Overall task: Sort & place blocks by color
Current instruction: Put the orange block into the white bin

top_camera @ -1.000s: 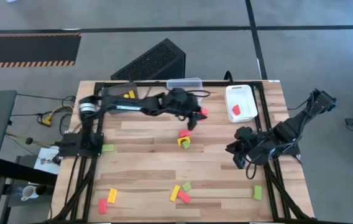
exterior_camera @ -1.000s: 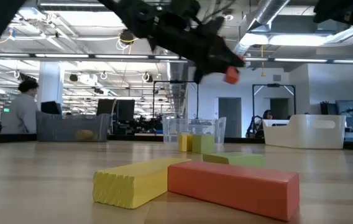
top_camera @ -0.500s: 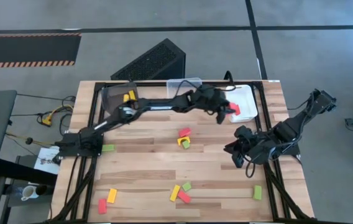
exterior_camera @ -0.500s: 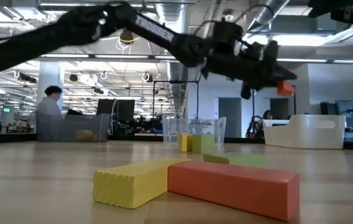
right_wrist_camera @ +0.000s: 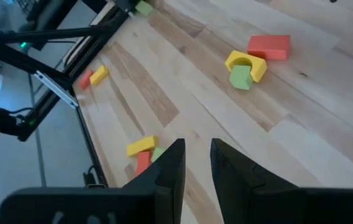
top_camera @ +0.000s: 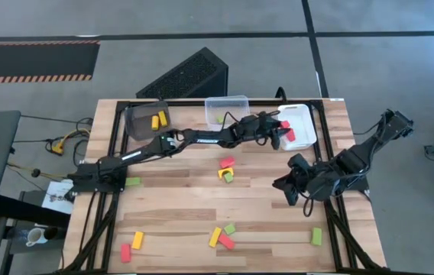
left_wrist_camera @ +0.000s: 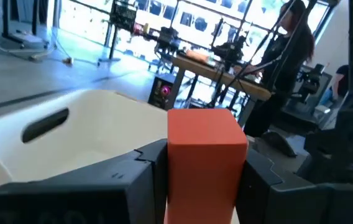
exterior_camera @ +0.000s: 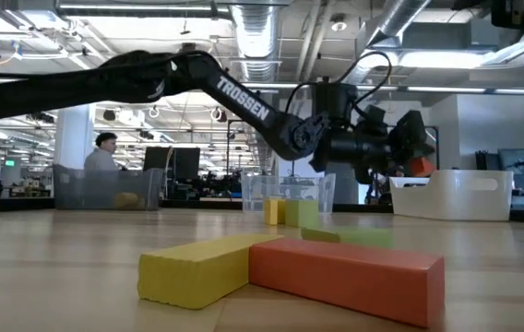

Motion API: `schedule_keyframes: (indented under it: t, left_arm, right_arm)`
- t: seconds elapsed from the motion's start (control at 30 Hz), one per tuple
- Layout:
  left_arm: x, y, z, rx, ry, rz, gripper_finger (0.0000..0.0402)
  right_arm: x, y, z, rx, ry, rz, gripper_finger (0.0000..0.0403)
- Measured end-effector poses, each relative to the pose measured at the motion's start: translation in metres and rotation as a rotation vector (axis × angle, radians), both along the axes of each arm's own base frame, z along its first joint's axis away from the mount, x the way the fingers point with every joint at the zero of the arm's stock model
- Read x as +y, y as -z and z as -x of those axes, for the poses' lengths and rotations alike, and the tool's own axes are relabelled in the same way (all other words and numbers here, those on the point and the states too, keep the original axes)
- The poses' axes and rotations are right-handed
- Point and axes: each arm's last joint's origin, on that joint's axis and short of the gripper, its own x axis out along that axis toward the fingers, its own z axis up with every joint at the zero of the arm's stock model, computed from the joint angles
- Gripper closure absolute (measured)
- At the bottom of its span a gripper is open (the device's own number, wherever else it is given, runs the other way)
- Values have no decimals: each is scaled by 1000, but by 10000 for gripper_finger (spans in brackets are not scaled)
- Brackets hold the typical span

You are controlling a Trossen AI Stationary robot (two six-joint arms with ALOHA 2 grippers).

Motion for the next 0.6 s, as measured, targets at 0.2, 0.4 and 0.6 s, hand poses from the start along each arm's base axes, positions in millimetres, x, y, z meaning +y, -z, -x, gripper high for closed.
schedule_keyframes:
  t: [0.2, 0.4, 0.6]
  left_arm:
    - [0, 9, -4, 15, 22, 2, 293]
    - [0, 7, -4, -1, -15, 0, 266]
    - [-1, 8, -4, 12, 34, 0, 242]
  right_arm:
    - [-4, -3, -6, -31, 30, -25, 305]
    - [-8, -3, -8, -37, 44, -34, 305]
    - [-6, -5, -10, -60, 26, -26, 305]
